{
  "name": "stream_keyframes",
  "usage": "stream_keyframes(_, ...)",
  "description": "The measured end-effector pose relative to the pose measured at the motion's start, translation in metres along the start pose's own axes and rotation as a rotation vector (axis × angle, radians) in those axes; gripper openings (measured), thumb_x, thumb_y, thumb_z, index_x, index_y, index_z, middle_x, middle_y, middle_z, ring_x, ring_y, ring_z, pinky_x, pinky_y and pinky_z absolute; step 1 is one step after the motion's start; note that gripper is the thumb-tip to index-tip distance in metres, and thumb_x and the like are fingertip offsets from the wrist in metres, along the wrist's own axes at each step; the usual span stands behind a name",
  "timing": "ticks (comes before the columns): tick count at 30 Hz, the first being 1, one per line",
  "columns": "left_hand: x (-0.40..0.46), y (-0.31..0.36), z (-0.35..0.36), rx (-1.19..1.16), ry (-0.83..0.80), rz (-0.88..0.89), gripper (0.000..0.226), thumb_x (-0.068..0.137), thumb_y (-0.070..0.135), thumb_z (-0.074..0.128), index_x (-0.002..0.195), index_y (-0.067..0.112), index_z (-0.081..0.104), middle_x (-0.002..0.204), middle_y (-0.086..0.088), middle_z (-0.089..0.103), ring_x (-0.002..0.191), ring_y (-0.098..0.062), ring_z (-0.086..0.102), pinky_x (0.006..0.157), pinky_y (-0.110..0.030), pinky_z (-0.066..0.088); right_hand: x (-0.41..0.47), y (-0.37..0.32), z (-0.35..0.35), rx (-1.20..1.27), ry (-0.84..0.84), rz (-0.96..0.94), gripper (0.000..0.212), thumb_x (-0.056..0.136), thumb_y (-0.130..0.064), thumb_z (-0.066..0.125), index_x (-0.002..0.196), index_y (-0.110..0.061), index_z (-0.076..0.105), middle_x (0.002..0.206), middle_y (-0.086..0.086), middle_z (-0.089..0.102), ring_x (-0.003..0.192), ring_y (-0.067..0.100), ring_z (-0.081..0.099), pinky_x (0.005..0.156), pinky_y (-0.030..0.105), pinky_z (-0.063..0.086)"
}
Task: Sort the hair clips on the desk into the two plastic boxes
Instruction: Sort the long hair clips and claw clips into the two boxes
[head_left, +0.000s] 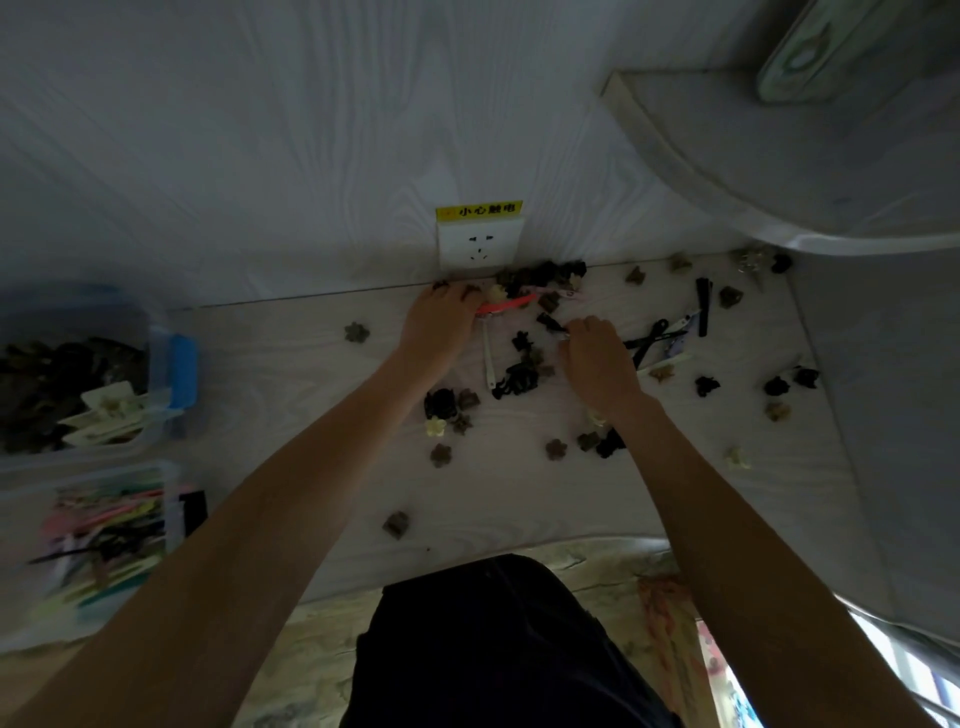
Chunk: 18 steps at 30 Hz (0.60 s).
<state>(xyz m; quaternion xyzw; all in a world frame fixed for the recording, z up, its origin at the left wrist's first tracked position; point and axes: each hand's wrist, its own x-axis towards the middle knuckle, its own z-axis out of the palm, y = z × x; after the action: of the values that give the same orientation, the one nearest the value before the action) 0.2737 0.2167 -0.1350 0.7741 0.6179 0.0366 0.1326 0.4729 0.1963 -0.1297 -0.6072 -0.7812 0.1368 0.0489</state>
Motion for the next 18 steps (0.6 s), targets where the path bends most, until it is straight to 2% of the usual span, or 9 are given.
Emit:
stream_keyframes(2, -0.010, -0.001, -0.005, -0.055, 0.045, -0.029, 0.033, 0.097, 0.018, 0.042, 0.126, 0.006, 0.049, 0.124, -0.015, 0.055, 0.111, -0.033, 0.052, 0.089, -0.039, 0.041, -0.004, -0.005, -0.004, 0.029, 0.032, 0.013, 0.010, 0.086, 0.003, 0.051, 0.079, 0.006, 0.058, 0.075, 0.026, 0.058, 0.071, 0.038, 0.056, 0.063, 0.040, 0.046)
stream_keyframes(4, -0.026, 0.000, -0.013, -0.173, 0.099, -0.069, 0.027, 0.097, 0.019, 0.042, 0.119, 0.006, 0.052, 0.103, -0.014, 0.061, 0.094, -0.032, 0.057, 0.073, -0.036, 0.042, -0.009, -0.013, -0.009, 0.160, 0.022, 0.056, 0.014, 0.094, -0.006, 0.044, 0.084, -0.003, 0.054, 0.077, 0.020, 0.054, 0.073, 0.031, 0.051, 0.065, 0.036, 0.038)
stream_keyframes(6, -0.048, 0.003, -0.021, -0.268, 0.122, -0.146, 0.023, 0.097, 0.022, 0.041, 0.108, 0.006, 0.053, 0.076, -0.006, 0.054, 0.073, -0.027, 0.057, 0.057, -0.030, 0.035, -0.017, -0.023, -0.012, 0.314, -0.046, 0.140, 0.015, 0.098, -0.014, 0.037, 0.084, -0.011, 0.042, 0.070, 0.006, 0.045, 0.066, 0.022, 0.043, 0.061, 0.028, 0.028)
stream_keyframes(7, -0.063, 0.005, -0.025, -0.299, 0.142, -0.190, 0.023, 0.097, 0.023, 0.042, 0.106, 0.005, 0.053, 0.070, -0.002, 0.049, 0.067, -0.026, 0.054, 0.053, -0.030, 0.033, -0.024, -0.029, -0.013, 0.364, -0.063, 0.146, 0.017, 0.099, -0.015, 0.035, 0.083, -0.011, 0.038, 0.063, 0.001, 0.042, 0.058, 0.019, 0.039, 0.058, 0.028, 0.026)
stream_keyframes(10, -0.108, 0.010, -0.030, -0.385, 0.232, -0.325, 0.023, 0.096, 0.023, 0.046, 0.105, 0.003, 0.053, 0.067, 0.001, 0.045, 0.062, -0.022, 0.048, 0.058, -0.028, 0.028, -0.048, -0.046, -0.014, 0.484, -0.090, 0.117, 0.018, 0.100, -0.019, 0.034, 0.084, -0.010, 0.037, 0.057, 0.000, 0.039, 0.048, 0.015, 0.035, 0.047, 0.033, 0.025)
stream_keyframes(12, -0.141, 0.007, -0.036, -0.417, 0.271, -0.380, 0.022, 0.096, 0.023, 0.048, 0.103, 0.002, 0.054, 0.063, 0.004, 0.042, 0.060, -0.017, 0.043, 0.056, -0.023, 0.023, -0.065, -0.059, -0.012, 0.561, -0.138, 0.089, 0.021, 0.100, -0.022, 0.033, 0.084, -0.010, 0.039, 0.061, 0.007, 0.045, 0.050, 0.020, 0.039, 0.049, 0.033, 0.031)
stream_keyframes(15, -0.188, -0.007, -0.056, -0.382, 0.323, -0.369, 0.021, 0.095, 0.023, 0.049, 0.106, 0.005, 0.055, 0.060, 0.007, 0.039, 0.057, -0.014, 0.043, 0.057, -0.024, 0.029, -0.086, -0.084, -0.013, 0.641, -0.211, 0.062, 0.026, 0.100, -0.024, 0.034, 0.084, -0.005, 0.045, 0.060, 0.005, 0.044, 0.049, 0.018, 0.038, 0.048, 0.031, 0.029)
stream_keyframes(18, -0.232, -0.036, -0.081, -0.275, 0.411, -0.340, 0.019, 0.093, 0.019, 0.054, 0.104, 0.005, 0.058, 0.065, 0.003, 0.043, 0.055, -0.014, 0.041, 0.055, -0.025, 0.032, -0.101, -0.120, -0.016, 0.669, -0.264, -0.021, 0.023, 0.099, -0.025, 0.035, 0.084, -0.011, 0.045, 0.059, 0.006, 0.043, 0.049, 0.019, 0.037, 0.048, 0.029, 0.027)
